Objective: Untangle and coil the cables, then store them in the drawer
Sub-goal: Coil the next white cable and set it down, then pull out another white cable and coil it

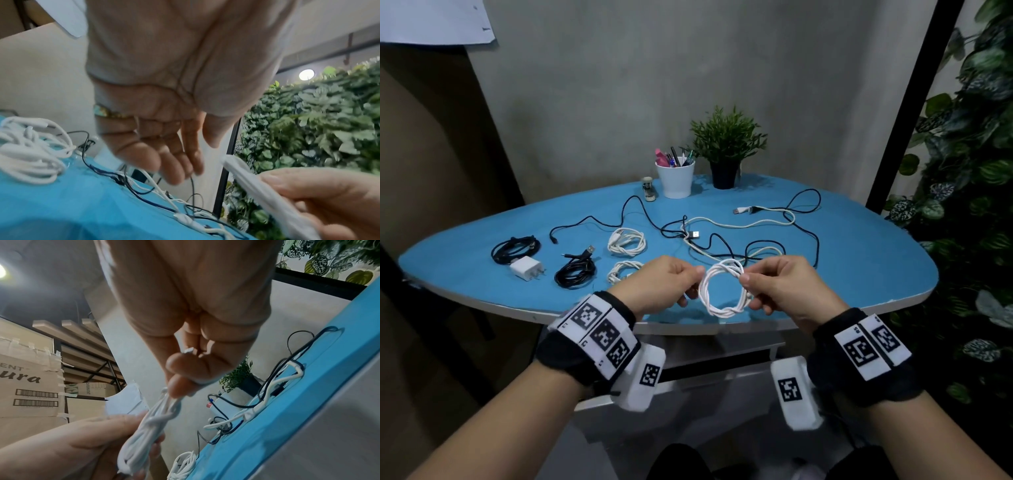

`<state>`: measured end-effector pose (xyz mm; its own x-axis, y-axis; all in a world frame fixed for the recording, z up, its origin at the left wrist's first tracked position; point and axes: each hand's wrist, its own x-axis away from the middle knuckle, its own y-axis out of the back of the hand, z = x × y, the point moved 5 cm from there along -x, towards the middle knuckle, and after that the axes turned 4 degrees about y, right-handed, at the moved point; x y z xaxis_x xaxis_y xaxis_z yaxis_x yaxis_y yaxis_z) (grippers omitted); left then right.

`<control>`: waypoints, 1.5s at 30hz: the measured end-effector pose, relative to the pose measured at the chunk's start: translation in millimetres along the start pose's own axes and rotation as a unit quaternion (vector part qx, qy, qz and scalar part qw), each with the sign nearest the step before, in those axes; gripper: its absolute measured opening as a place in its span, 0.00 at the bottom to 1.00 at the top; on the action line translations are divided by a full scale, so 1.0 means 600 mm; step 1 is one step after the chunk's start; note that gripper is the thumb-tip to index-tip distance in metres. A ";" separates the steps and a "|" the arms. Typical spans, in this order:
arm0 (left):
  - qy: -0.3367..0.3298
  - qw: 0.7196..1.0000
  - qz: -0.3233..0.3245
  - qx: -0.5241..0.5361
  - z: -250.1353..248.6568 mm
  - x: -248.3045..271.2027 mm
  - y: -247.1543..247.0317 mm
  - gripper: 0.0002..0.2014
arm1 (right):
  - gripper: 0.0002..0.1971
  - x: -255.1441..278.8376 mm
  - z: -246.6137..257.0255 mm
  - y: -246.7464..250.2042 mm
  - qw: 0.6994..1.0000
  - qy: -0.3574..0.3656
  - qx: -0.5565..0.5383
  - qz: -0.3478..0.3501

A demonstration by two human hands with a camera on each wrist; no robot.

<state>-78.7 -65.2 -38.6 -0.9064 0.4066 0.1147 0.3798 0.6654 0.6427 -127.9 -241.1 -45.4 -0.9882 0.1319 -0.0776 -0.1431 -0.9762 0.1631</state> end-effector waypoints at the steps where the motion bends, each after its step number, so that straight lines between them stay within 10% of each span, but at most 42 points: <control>1: -0.002 0.999 -0.020 -0.028 -0.001 -0.012 0.009 0.16 | 0.04 -0.004 -0.001 0.004 1.000 -0.007 0.008 0.001; 6: -0.051 0.978 -0.111 -0.168 -0.028 -0.087 0.046 0.10 | 0.03 -0.023 0.000 0.018 0.999 -0.020 0.033 0.008; 21: -0.035 0.848 0.074 -0.524 -0.029 -0.175 0.017 0.09 | 0.04 -0.060 -0.004 0.010 0.989 -0.049 0.104 0.094; 29: -0.099 0.982 -0.127 -0.094 -0.088 -0.190 0.102 0.06 | 0.09 -0.097 -0.015 -0.024 0.985 -0.086 0.108 0.101; 37: -0.225 0.914 -0.245 0.234 -0.127 -0.142 0.206 0.10 | 0.17 -0.120 -0.009 -0.055 0.990 -0.124 0.026 0.065; 45: -0.329 0.918 -0.188 0.121 -0.138 -0.071 0.196 0.09 | 0.16 -0.096 0.038 0.004 0.995 0.018 -0.031 -0.088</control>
<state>-11.0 -56.5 94.8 -0.7037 0.3574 -0.6140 0.1654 0.9229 0.3476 -72.3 -247.3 -18.0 -0.9451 0.2974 -0.1351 -0.3098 -0.9472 0.0822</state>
